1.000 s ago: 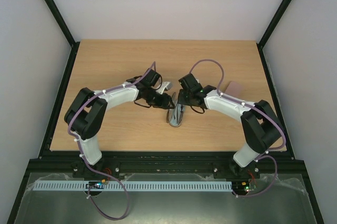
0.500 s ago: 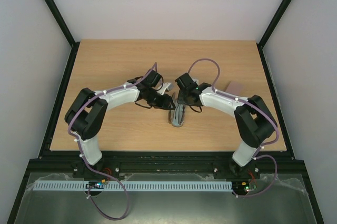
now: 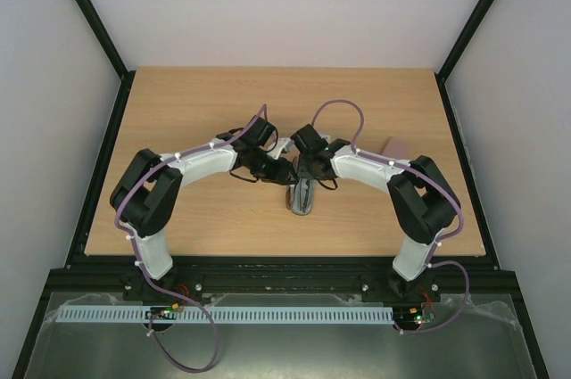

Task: Organize the sunglasses
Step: Place the sunglasses in the sunglasses case.

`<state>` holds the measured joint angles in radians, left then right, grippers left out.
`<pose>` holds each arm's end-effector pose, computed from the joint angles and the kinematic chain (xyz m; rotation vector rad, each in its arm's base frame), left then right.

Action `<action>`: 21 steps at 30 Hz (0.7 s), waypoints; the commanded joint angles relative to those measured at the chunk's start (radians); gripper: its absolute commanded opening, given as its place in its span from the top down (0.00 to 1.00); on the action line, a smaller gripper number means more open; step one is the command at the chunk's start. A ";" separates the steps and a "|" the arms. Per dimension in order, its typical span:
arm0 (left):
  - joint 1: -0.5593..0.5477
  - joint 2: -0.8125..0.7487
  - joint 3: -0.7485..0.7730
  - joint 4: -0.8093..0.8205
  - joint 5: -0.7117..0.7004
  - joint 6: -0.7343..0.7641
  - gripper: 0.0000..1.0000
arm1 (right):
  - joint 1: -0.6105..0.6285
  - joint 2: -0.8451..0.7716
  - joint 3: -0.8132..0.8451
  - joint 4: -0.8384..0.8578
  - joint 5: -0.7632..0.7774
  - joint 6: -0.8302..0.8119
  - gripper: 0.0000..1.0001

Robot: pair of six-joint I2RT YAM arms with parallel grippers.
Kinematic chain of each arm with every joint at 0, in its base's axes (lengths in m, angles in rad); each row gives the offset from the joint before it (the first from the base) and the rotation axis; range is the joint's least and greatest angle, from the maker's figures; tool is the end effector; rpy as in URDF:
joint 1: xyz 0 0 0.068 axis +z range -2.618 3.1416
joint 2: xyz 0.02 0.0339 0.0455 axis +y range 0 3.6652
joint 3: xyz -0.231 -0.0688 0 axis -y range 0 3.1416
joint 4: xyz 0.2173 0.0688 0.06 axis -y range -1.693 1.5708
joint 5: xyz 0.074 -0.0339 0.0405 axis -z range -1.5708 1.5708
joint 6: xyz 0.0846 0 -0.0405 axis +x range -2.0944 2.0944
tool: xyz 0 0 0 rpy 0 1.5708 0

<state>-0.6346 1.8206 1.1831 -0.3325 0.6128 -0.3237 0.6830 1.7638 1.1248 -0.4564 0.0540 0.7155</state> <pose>0.2678 -0.2576 0.1381 0.6706 2.5925 -1.1288 0.2721 0.2155 0.1179 0.0620 2.7195 0.3680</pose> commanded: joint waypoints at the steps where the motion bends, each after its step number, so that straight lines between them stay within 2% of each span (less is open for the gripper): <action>1: -0.007 0.001 0.028 -0.023 -0.002 -0.006 0.55 | 0.007 -0.051 -0.008 0.003 -0.028 -0.005 0.74; 12: -0.007 0.011 0.033 -0.027 -0.002 -0.005 0.56 | 0.006 -0.194 -0.168 0.155 -0.191 0.056 0.69; 14: -0.007 0.013 0.035 -0.029 -0.002 -0.004 0.56 | 0.006 -0.209 -0.187 0.163 -0.195 0.065 0.74; 18: -0.007 0.013 0.035 -0.030 -0.004 -0.005 0.57 | 0.007 -0.208 -0.214 0.168 -0.198 0.078 0.88; 21: -0.008 0.014 0.036 -0.032 -0.007 -0.008 0.58 | 0.007 -0.215 -0.230 0.169 -0.200 0.084 0.92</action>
<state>-0.6350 1.8214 1.1908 -0.3401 0.6086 -0.3244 0.6830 1.5745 0.9222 -0.3069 -0.1413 0.7795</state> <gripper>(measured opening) 0.424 0.094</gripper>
